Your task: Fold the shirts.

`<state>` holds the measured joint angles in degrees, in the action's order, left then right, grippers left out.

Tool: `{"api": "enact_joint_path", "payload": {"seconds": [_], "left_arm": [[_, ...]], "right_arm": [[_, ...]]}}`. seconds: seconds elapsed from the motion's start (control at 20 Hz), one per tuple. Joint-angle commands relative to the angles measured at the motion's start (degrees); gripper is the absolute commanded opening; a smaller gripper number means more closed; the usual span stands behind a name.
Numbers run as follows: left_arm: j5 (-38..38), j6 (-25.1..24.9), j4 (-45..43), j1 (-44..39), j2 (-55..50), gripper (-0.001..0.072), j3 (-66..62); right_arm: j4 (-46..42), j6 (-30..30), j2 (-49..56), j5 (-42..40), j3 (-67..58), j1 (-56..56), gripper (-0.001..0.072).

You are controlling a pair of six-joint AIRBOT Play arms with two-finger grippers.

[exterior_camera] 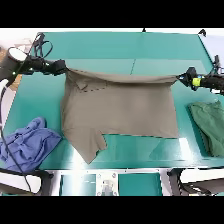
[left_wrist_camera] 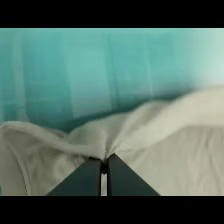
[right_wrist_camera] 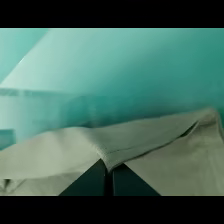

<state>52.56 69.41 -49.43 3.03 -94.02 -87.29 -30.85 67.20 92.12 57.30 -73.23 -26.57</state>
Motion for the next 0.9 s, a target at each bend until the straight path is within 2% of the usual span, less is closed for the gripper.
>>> {"api": "enact_joint_path", "payload": {"seconds": [0.0, 0.1, 0.25, 0.4, 0.6, 0.85], "left_arm": [[1.53, 2.16, -3.72, 0.09, -3.61, 0.0030, -5.03], [9.81, 4.02, -9.62, 0.92, -3.61, 0.0030, -7.45], [22.93, 4.07, -12.66, 1.97, -3.58, 0.0030, -7.91], [30.14, 4.46, -13.60, 2.01, -3.58, 0.0030, -6.78], [30.40, 7.15, -13.62, 2.01, -3.56, 0.0030, -0.76], [28.87, 7.13, -13.55, 2.01, -3.56, 0.0030, 2.95]], "right_arm": [[-1.07, 3.06, 5.49, 4.33, -4.98, 0.00, 0.0015], [-5.20, 4.83, 5.38, 9.20, -6.40, -1.05, 0.0015], [-15.39, 6.84, 4.68, 17.29, -6.45, -2.49, 0.0015], [-24.74, 7.87, 4.00, 21.40, -4.72, -2.47, 0.0015], [-26.84, 7.80, 4.02, 19.91, -0.15, -2.47, 0.0015], [-26.71, 7.82, 4.02, 18.10, 1.25, -2.45, 0.0016]]}}
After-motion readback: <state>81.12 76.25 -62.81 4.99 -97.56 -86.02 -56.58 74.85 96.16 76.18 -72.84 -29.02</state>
